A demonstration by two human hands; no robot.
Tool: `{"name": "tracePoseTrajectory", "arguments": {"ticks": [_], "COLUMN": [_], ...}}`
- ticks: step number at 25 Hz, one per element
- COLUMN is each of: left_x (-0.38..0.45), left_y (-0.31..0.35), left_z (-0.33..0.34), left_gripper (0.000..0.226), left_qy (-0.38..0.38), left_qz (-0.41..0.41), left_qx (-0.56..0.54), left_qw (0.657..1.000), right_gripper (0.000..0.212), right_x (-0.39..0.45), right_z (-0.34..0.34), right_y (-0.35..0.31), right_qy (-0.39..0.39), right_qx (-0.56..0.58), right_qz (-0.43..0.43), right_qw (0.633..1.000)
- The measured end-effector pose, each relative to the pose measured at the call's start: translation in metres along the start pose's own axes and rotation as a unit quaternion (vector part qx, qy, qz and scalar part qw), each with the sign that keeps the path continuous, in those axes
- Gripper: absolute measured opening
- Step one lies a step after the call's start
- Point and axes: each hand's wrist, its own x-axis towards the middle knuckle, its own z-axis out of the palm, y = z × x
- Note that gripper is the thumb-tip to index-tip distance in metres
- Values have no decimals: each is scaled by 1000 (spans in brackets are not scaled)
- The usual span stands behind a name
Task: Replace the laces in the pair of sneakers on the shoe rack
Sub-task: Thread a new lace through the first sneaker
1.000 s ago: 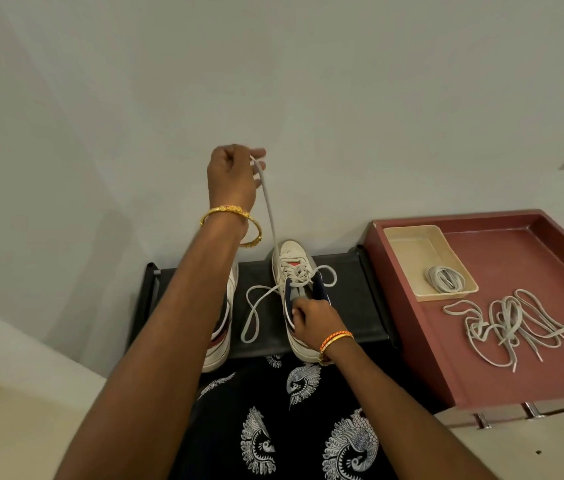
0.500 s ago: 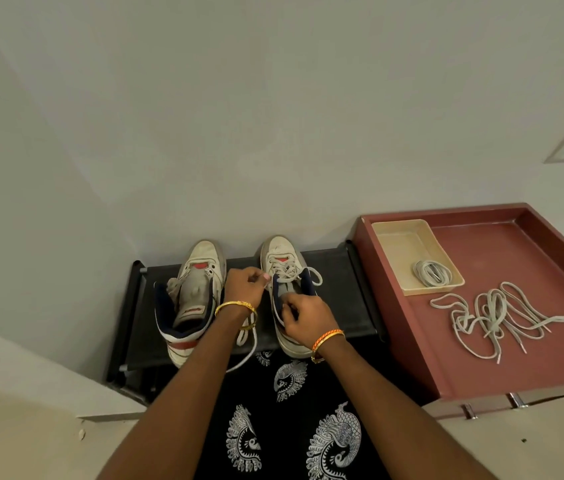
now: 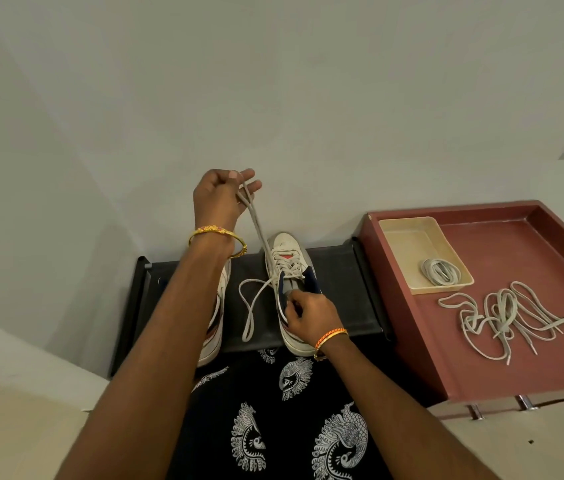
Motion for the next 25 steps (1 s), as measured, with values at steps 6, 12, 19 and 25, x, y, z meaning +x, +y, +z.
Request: {"name": "tracePoseTrajectory", "arguments": {"ticks": [6,12,19,25], "left_x": [2,-7,2,-18], "left_y": [-60,-154,-122,-6], "left_z": [-15,-44,-35,-13], "left_gripper": [13,25,20,24], "left_qy": [-39,-196,-54,-180], "left_qz": [-73,-138,-168,-147], "left_qx": [394,558,328,227], "left_qw": [915,794,928,946], "right_gripper": [15,15,14,12], "right_x": [2,2,2,10], "right_z": [2,5,8,-19], "right_y": [2,6,9,-10], "right_qy": [-8,-1,8,16], "right_qx": [-7,-14,-11,251], "right_qz": [1,-11,-16,99], "right_qw": [1000,1000,1000,963]}}
